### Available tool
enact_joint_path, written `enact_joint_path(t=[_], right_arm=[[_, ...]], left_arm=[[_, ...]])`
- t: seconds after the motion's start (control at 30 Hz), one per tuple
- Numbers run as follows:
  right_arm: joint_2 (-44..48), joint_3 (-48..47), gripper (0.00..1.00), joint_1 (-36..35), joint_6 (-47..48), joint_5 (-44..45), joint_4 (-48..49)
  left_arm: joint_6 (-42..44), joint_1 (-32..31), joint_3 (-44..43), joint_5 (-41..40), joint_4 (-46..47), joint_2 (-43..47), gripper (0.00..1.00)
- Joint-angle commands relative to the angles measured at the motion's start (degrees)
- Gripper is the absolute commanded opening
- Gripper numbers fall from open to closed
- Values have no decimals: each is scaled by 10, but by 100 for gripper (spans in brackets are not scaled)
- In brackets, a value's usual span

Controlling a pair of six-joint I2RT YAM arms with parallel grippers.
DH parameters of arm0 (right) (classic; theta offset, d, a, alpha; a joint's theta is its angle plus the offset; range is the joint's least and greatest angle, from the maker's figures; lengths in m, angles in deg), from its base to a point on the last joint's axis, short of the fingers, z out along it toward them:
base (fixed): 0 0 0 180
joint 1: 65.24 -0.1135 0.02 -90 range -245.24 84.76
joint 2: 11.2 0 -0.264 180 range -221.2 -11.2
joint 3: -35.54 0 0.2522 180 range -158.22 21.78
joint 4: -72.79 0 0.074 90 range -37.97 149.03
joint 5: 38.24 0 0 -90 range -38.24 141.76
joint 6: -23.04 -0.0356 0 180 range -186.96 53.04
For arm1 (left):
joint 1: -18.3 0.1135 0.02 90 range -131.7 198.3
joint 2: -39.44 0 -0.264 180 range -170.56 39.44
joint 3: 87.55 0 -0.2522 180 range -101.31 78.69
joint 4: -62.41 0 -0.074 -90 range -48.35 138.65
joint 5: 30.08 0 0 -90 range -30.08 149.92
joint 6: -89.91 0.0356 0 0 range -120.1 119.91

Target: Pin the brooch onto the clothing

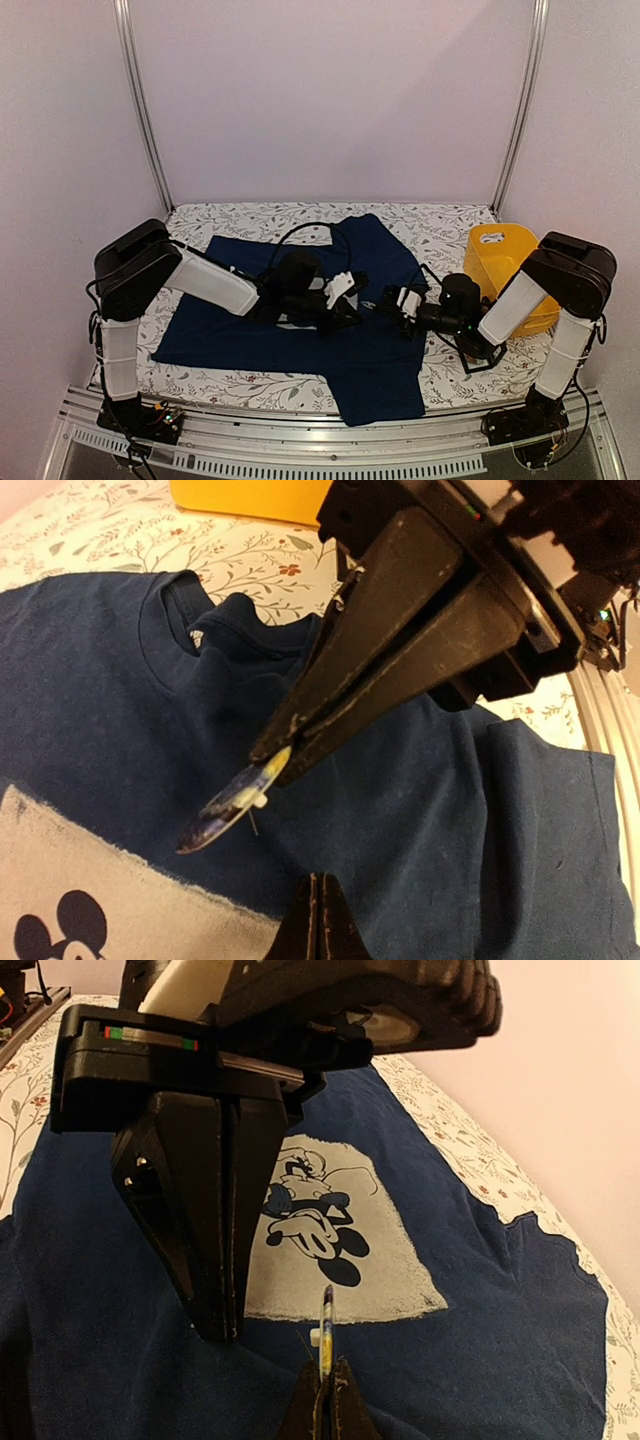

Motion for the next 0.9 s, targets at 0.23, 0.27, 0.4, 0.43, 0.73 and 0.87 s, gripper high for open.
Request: enact_joint_path(t=[0.23,0.27,0.4,0.43,0.73,0.87], right_arm=[[-12,39,0,-37,138,61,52],[-14,42,0,-40,144,70,55],[-24,43,0,-52,154,103,70],[-26,41,0,-54,155,106,71],[-20,47,0,-59,66,25,116],[-19,45,0,-59,2,5,128]], left_arm=[[2,9,11,22,20,34,0],[3,9,12,23,20,35,0],[3,9,12,27,19,34,0],[3,10,11,27,19,33,0],[2,10,9,12,18,24,0],[2,11,10,8,18,27,0]])
